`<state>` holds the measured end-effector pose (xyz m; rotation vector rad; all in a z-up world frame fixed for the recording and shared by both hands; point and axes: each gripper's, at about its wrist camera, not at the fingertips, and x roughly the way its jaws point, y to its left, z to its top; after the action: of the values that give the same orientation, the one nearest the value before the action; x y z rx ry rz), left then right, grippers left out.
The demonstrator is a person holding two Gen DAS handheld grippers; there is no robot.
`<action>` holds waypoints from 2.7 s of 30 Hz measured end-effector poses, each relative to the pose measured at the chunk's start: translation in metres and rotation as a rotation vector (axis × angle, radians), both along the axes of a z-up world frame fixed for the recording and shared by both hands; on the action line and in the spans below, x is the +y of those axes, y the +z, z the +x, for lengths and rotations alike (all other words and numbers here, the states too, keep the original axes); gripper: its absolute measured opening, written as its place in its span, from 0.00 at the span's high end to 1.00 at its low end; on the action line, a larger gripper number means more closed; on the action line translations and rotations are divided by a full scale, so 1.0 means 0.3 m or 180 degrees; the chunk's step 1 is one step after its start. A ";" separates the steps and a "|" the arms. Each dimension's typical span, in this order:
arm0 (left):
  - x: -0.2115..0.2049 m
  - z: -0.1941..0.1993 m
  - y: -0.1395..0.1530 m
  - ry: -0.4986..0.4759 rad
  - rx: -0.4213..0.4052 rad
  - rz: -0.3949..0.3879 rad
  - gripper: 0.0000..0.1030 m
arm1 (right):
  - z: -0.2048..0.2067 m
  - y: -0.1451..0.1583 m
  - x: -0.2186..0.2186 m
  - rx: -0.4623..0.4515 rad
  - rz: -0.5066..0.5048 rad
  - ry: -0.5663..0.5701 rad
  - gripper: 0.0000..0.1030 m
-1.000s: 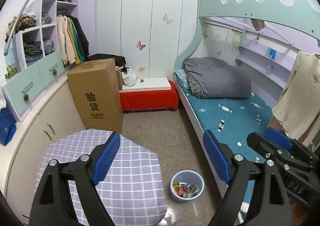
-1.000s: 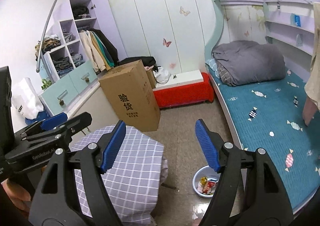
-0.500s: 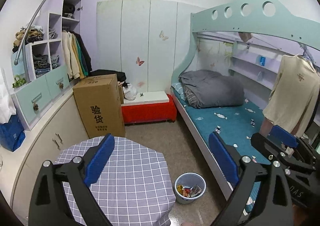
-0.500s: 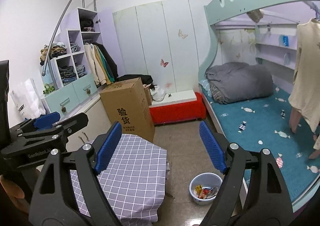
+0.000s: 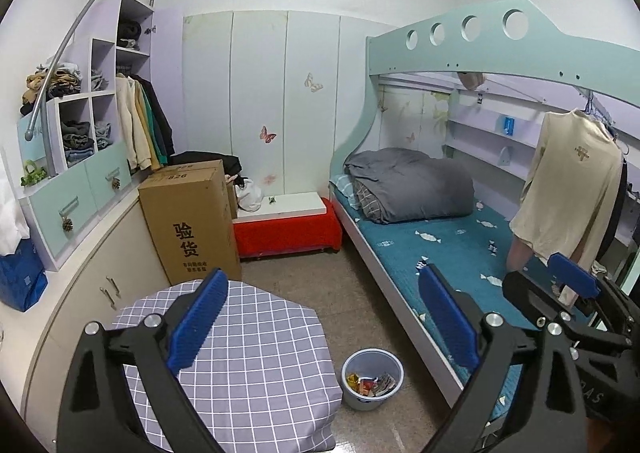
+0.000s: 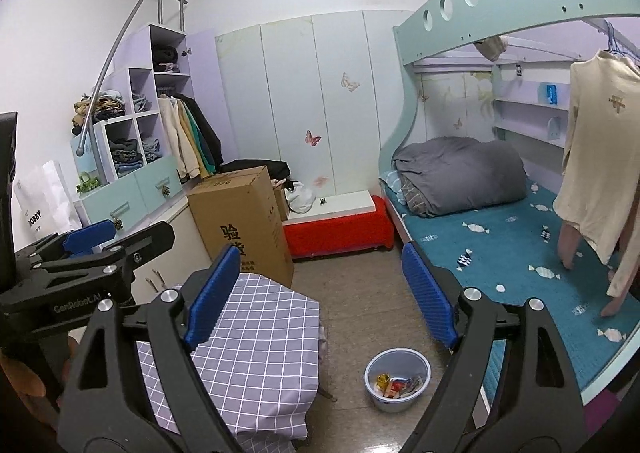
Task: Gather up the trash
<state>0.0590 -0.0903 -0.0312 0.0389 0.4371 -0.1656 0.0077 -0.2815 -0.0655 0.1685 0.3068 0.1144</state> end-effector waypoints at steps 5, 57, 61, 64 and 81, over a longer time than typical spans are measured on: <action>0.002 0.013 -0.004 0.0002 -0.0019 -0.0032 0.08 | 0.006 -0.005 -0.003 0.0013 -0.0020 -0.0013 0.20; -0.025 0.014 0.006 -0.0061 -0.0060 0.0018 0.08 | 0.014 -0.023 -0.023 0.0038 -0.0004 -0.0031 0.19; -0.031 0.016 0.005 -0.0063 -0.0053 0.0018 0.08 | 0.012 -0.025 -0.025 0.0037 -0.0004 -0.0034 0.19; -0.036 0.017 0.006 -0.0073 -0.0047 0.0019 0.08 | 0.009 -0.030 -0.025 0.0041 -0.0002 -0.0037 0.19; -0.041 0.044 0.001 -0.0095 -0.0023 0.0019 0.08 | 0.024 -0.043 -0.046 0.0081 0.0013 -0.0051 0.19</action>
<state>0.0721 -0.1028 -0.0311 0.0518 0.4298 -0.1934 0.0149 -0.2954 -0.0785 0.1767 0.3307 0.0970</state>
